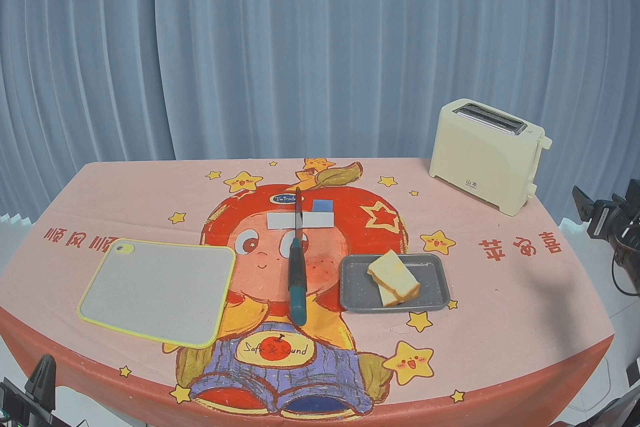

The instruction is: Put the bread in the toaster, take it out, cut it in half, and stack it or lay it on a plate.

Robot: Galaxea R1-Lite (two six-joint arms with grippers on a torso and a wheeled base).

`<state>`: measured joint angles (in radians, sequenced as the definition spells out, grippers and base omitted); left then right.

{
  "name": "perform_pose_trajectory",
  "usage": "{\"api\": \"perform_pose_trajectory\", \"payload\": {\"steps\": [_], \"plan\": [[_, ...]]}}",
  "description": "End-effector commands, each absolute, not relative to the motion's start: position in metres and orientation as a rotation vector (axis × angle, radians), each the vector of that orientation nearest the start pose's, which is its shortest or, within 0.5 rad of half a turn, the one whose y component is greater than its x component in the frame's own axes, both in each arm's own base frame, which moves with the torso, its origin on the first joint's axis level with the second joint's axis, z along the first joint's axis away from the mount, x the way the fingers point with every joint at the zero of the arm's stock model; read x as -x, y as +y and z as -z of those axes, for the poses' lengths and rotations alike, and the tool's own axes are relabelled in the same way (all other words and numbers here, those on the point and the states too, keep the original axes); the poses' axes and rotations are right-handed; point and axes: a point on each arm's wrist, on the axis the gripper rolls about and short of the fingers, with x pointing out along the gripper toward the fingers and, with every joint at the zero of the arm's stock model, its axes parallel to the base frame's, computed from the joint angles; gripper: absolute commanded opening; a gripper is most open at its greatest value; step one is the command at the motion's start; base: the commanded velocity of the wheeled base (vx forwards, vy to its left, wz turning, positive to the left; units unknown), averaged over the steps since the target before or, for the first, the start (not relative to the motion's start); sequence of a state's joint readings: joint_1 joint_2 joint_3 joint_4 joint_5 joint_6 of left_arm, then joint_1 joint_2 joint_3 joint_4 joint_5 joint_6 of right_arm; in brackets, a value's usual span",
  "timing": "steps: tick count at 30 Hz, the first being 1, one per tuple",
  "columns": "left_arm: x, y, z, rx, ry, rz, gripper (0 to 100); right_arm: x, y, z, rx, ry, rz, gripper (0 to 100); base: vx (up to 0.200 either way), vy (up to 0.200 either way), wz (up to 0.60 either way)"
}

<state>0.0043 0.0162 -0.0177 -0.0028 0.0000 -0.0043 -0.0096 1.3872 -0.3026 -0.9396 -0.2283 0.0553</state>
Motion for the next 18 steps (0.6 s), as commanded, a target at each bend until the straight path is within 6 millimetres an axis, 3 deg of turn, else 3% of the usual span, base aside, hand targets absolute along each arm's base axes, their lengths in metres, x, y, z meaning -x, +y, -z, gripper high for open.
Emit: {"api": "perform_pose_trajectory", "payload": {"steps": [1, 11, 18], "plan": [[0.022, 0.0, -0.076, 0.005, 0.003, -0.005, 0, -0.17, -0.007, -0.165, -0.044, 0.091, 0.239, 100, 0.0, 0.0, 0.0], [0.022, 0.0, -0.076, 0.005, 0.003, -0.005, 0, -0.13, -0.004, -0.178, -0.006, -0.028, 0.126, 100, 0.0, 0.0, 0.0], [0.022, 0.0, -0.076, 0.005, 0.003, -0.005, 0, -0.119, -0.004, -0.183, 0.01, -0.079, 0.116, 100, 0.0, 0.0, 0.0]]}}
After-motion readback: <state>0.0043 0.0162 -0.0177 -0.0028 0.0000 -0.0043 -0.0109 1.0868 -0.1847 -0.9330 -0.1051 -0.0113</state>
